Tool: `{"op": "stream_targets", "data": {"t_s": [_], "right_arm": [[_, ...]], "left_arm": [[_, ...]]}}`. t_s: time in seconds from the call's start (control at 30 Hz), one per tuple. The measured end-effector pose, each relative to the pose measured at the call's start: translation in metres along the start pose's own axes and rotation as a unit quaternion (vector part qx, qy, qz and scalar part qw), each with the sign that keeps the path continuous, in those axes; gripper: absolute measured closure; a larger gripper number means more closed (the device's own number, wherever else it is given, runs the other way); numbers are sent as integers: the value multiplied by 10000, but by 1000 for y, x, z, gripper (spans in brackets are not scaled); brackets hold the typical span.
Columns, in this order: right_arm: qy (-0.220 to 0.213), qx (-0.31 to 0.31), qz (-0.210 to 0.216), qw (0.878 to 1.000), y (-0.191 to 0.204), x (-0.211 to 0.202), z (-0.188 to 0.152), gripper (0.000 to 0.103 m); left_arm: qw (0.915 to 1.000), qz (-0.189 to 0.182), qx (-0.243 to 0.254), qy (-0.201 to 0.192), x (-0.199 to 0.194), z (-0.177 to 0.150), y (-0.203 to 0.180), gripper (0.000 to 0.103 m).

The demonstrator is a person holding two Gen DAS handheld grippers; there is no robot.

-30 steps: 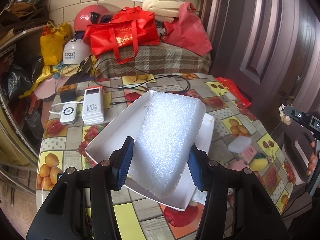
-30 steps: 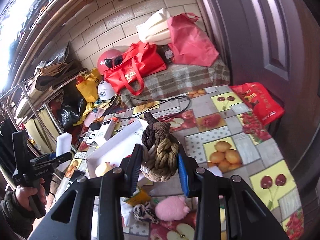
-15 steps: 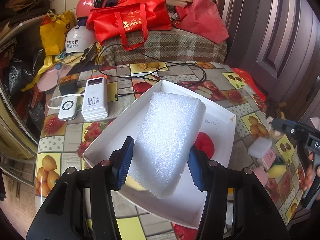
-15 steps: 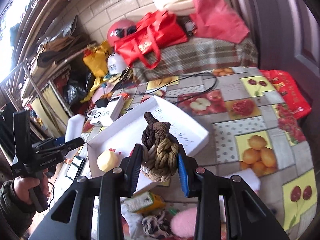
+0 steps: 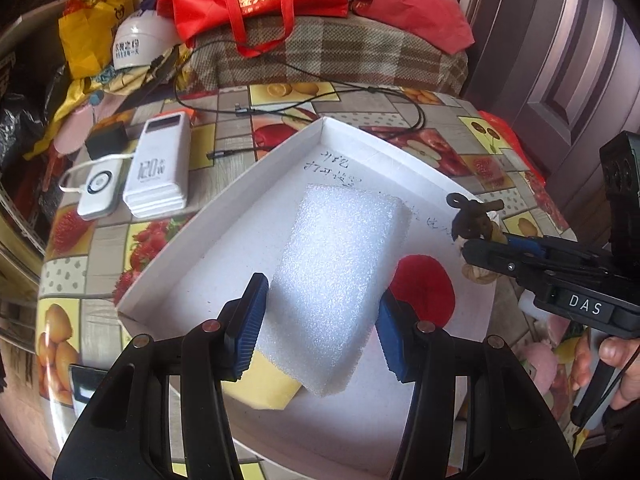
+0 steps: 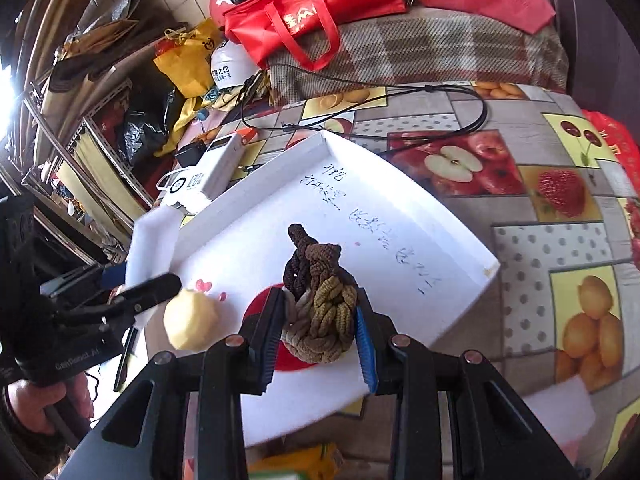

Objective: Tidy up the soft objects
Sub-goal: 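Carry white foam block into box with left tool while right tool places rope toy, then grasp green-white packet with left tool while right tool grasps yellow-green sponge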

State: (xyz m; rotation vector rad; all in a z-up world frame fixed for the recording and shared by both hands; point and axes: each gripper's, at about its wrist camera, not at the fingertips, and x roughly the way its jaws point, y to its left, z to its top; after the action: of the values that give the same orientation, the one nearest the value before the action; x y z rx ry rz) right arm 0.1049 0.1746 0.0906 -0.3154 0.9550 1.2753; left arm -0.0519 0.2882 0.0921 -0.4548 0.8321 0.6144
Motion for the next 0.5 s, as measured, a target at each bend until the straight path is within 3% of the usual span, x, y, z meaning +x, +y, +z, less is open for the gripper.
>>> {"op": "stream_targets", "data": {"t_s": [0.13,0.23,0.27,0.3,0.33,0.5], "right_arm": [[70,-41,-68,9999,0,13,4,67],[94,-31,-145,9998,-2,22,5,62],[112,-44,-162,9998,-2,24,5,45],[104,-64,-165,9998,0,26,5,14],[43,-94,-163,9998,1,26,5,2],[-250,-159,-174,9994,4,17,3,0]], "left_arm": [[9998,83,-92,138,16,3,0,51],[9993,372,-44,22,20,5,0,45],[9990,446,-46,-62,20,5,0,29],[9986,505,-55,-155,19,5,2,17],[9983,523,-82,-252,16,5,5,0],[9971,587,-287,-379,10,2,17,0]]}}
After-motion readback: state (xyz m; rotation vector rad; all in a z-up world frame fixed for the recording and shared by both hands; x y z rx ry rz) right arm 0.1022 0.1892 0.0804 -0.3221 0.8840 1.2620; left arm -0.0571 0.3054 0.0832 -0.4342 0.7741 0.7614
